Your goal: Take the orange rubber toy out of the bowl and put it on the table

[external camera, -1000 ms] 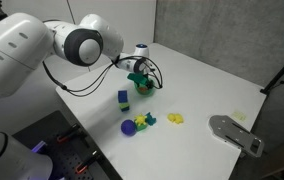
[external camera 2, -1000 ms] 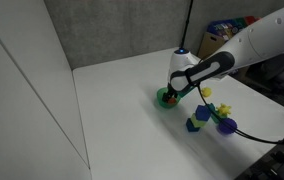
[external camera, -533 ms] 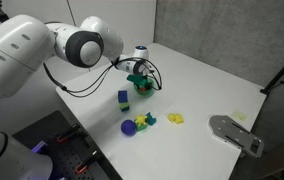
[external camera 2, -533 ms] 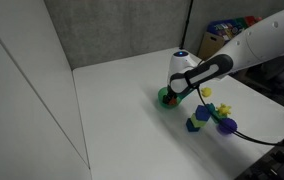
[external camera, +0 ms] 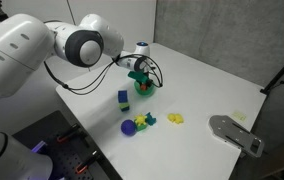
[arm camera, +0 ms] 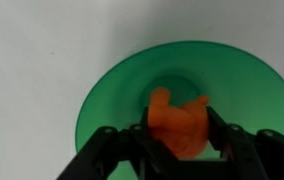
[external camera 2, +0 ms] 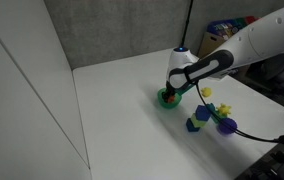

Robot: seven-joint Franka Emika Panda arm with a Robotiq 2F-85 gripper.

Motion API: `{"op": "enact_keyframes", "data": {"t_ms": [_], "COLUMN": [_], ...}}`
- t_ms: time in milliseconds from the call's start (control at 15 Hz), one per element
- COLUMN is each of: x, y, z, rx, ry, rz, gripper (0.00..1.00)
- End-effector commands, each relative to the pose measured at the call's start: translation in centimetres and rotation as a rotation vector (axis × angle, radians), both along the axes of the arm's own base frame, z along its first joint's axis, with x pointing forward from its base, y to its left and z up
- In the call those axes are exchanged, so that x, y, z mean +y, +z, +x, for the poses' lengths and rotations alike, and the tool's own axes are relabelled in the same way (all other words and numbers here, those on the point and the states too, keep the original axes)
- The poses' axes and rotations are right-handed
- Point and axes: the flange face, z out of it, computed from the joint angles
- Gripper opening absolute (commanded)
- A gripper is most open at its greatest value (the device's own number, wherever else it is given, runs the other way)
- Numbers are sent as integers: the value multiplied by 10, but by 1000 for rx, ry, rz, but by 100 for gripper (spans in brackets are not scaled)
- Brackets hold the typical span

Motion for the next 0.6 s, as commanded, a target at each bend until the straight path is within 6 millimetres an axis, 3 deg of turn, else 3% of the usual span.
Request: {"op": "enact_keyframes", "data": {"t_ms": [0,267,533], "x": [-4,-21,-64], "y": [36,76,110], "z": [9,6,-16], "rx": [5,25,87], "ry": [-23,-51,-90], "rz": [48,77,76], "gripper": [27,23,23]}}
